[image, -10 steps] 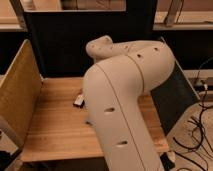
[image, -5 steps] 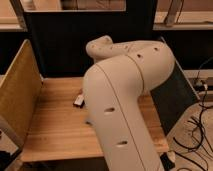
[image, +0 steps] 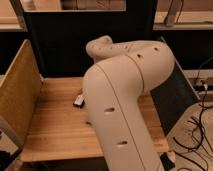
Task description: Wipe the white sponge on the table
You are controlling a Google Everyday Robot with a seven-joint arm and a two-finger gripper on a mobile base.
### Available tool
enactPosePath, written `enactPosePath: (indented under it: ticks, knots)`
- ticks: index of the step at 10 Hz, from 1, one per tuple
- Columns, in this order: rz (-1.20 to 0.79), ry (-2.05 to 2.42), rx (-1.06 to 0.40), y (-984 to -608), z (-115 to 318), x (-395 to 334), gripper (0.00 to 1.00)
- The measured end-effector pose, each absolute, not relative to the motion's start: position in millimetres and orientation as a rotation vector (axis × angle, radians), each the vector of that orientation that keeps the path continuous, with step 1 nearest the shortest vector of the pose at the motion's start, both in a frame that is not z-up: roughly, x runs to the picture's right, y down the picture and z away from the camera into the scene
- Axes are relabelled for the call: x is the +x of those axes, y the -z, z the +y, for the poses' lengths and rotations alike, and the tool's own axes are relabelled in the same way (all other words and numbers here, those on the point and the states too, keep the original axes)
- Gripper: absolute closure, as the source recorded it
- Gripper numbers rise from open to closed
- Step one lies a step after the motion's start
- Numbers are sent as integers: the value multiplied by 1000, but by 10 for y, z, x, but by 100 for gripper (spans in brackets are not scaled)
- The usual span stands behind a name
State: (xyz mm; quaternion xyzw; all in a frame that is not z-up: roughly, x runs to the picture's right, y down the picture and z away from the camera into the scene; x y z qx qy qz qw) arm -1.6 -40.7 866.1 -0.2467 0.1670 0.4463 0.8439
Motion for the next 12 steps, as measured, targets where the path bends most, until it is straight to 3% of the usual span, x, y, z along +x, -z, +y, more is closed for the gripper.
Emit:
enactPosePath:
  ticks: [8,12]
  knots:
    - [347,-943,-511,-8638,-419,-25,20]
    - [295,-977,-459,-8177,-232,57,20]
